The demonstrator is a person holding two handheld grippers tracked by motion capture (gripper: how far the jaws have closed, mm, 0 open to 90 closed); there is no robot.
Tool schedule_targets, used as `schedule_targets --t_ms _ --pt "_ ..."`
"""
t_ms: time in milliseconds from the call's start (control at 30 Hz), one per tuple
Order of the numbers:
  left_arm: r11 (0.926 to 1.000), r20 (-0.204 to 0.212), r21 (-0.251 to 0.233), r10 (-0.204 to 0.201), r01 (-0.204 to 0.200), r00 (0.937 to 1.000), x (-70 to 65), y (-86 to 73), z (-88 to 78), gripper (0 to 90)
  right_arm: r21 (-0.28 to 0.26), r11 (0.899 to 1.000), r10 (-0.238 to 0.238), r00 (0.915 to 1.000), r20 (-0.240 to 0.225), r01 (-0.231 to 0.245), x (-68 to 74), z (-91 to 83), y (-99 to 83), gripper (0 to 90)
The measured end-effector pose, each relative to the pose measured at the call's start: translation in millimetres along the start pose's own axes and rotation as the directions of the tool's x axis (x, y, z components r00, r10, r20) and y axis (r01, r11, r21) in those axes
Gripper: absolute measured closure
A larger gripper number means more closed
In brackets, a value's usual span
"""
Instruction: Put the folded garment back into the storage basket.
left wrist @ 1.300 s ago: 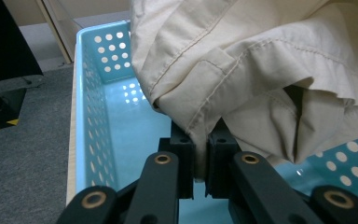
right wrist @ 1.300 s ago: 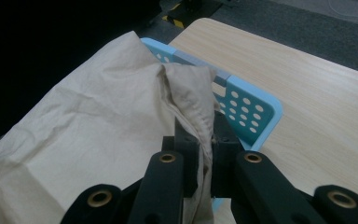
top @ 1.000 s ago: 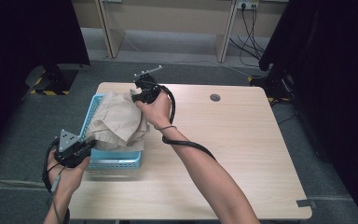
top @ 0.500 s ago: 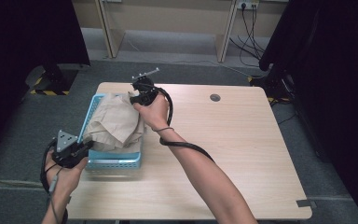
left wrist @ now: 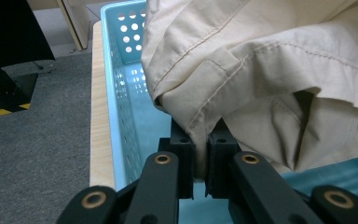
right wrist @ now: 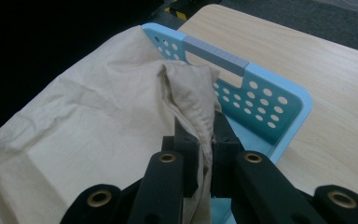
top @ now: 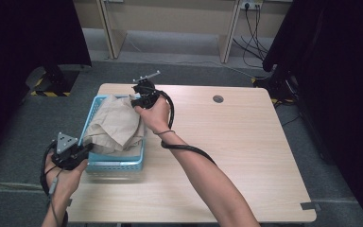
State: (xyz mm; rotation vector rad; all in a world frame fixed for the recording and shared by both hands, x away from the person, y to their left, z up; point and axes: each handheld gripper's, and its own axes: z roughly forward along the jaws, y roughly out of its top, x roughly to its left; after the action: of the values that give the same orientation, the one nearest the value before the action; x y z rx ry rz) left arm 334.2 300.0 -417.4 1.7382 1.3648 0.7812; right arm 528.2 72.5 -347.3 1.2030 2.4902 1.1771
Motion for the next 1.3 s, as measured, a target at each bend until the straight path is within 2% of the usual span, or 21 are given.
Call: schedule_targets --t_ms 400,1167,1233,1267,1300 --pt "1.0000 -0.015 0.001 0.004 -0.004 0.9999 4.0 -2.4 -0.2 84.7 0.006 1.000 0.001 1.0000 -0.005 0.000 2.3 5.5 -2.2 85.0" --pt "1.0000 -0.021 0.004 -0.002 0.002 0.9998 8.9 -4.1 0.3 84.6 0.003 1.000 0.009 0.9998 -0.016 -0.009 3.5 11.2 -1.8 84.6" --pt "1.0000 -0.020 0.000 0.004 -0.004 0.9998 10.4 -4.3 0.8 83.7 0.005 1.000 0.015 0.9997 -0.020 -0.015 1.9 12.8 -1.5 80.1" --pt "0.9999 -0.023 -0.007 0.007 -0.007 0.9997 11.5 -4.7 0.8 80.7 0.004 1.000 0.015 0.9997 -0.017 -0.015 0.5 14.0 -1.1 71.3" --pt "0.9997 -0.033 -0.022 0.013 -0.013 0.9994 12.4 -5.2 0.3 72.4 0.010 1.000 0.008 1.0000 -0.005 -0.008 -0.5 15.2 -0.6 61.3"
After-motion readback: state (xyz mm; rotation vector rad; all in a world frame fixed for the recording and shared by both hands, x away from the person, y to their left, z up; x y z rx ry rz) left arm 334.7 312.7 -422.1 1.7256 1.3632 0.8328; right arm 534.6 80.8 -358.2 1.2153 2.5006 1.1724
